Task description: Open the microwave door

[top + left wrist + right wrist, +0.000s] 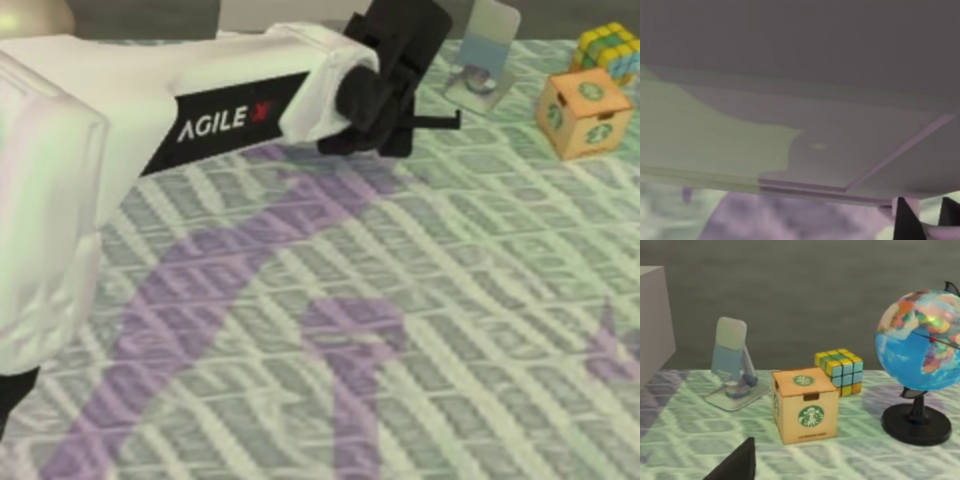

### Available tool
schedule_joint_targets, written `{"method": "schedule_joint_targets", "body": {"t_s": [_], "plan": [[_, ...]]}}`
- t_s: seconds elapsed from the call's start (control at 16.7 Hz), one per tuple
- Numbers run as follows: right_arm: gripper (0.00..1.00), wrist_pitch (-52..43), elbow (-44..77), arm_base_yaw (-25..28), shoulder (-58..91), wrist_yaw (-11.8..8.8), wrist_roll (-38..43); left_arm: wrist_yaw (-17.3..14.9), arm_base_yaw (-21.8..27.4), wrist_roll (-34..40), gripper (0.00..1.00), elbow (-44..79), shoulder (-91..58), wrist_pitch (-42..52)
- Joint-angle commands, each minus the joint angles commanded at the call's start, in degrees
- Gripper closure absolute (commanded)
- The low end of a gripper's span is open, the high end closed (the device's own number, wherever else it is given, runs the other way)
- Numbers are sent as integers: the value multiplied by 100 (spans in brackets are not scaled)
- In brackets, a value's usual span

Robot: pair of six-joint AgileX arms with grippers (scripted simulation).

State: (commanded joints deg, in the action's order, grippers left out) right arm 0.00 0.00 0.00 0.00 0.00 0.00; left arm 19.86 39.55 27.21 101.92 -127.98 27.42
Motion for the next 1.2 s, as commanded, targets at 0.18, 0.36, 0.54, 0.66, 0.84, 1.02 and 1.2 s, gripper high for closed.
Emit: {"method": "schedule_joint_targets", "body": {"t_s": [0.18, 0.36, 0.54, 0.66, 0.84, 1.02, 1.2], "plan": [[0, 0, 0, 0, 0, 0, 0, 0, 0, 0, 100, 0, 0, 0], [0, 0, 0, 0, 0, 0, 0, 0, 0, 0, 100, 0, 0, 0], [0, 0, 0, 0, 0, 0, 0, 0, 0, 0, 100, 0, 0, 0], [0, 0, 0, 0, 0, 0, 0, 0, 0, 0, 100, 0, 0, 0], [0, 0, 0, 0, 0, 0, 0, 0, 0, 0, 100, 0, 0, 0], [0, 0, 0, 0, 0, 0, 0, -38, 47, 5, 100, -26, -24, -13], [0, 0, 0, 0, 0, 0, 0, -123, -7, -198, 100, -304, 154, -172]]}}
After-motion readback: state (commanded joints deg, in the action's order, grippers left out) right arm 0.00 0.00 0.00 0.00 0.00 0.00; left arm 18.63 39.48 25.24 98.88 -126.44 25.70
